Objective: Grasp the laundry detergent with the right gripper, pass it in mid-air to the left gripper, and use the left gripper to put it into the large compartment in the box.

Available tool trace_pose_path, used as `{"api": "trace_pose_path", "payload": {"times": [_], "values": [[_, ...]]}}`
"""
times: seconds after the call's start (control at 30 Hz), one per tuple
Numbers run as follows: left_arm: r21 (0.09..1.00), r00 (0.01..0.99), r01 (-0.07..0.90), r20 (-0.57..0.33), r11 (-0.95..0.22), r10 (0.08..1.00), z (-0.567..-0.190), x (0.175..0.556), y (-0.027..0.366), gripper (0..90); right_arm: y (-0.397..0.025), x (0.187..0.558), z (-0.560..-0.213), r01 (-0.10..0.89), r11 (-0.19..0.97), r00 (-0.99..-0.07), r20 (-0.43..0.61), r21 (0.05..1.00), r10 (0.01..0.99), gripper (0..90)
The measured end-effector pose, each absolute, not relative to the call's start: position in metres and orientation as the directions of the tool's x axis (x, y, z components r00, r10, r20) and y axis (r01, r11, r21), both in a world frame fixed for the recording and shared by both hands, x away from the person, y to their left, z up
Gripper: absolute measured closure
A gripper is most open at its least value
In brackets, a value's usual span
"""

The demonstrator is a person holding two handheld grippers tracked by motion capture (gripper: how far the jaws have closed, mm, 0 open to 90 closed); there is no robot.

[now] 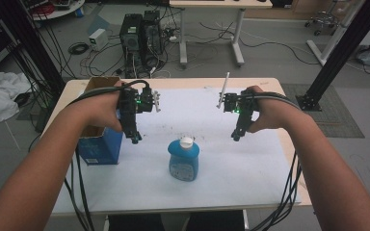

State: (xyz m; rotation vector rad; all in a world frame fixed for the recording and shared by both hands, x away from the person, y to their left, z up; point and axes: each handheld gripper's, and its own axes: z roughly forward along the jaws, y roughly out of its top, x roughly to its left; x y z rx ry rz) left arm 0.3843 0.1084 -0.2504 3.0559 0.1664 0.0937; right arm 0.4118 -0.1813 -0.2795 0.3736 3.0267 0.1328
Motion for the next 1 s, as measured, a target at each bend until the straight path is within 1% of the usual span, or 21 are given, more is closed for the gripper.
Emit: {"api": "trace_pose_path", "payload": {"times": [0.07, 0.23, 0.43, 0.5, 0.6, 0.67, 0.73, 1.0], "values": [[0.081, 0.992, 0.100, 0.070, -0.992, 0.105, -0.250, 0.384, 0.109, 6.6, -0.182, 0.411, -0.279, 0.239, 0.966, -0.966, -0.081, 0.098, 0.247, 3.2], [0.110, 0.993, 0.094, 0.055, -0.989, 0.101, -0.251, 0.382, 0.111, 6.6, -0.181, 0.409, -0.279, 0.236, 0.967, -0.966, -0.084, 0.096, 0.244, 3.2], [0.136, 0.993, 0.099, 0.049, -0.986, 0.106, -0.257, 0.382, 0.116, 6.6, -0.187, 0.407, -0.278, 0.256, 0.957, -0.961, -0.073, 0.140, 0.267, 3.2], [0.142, 0.993, 0.096, 0.048, -0.985, 0.104, -0.258, 0.381, 0.117, 6.5, -0.191, 0.405, -0.278, 0.264, 0.949, -0.959, -0.060, 0.171, 0.277, 3.2], [0.151, 0.993, 0.098, 0.044, -0.984, 0.106, -0.258, 0.380, 0.118, 6.6, -0.192, 0.404, -0.278, 0.265, 0.947, -0.959, -0.053, 0.184, 0.279, 3.2], [0.156, 0.994, 0.095, 0.045, -0.983, 0.103, -0.258, 0.380, 0.119, 6.6, -0.200, 0.401, -0.280, 0.285, 0.929, -0.954, -0.028, 0.235, 0.299, 3.2], [0.157, 0.994, 0.093, 0.043, -0.983, 0.101, -0.259, 0.380, 0.119, 6.5, -0.203, 0.399, -0.281, 0.302, 0.919, -0.948, -0.019, 0.253, 0.317, 3.2], [0.178, 0.994, 0.093, 0.035, -0.980, 0.101, -0.263, 0.379, 0.121, 6.5, -0.213, 0.386, -0.293, 0.305, 0.882, -0.948, 0.030, 0.359, 0.315, 3.2]]}}
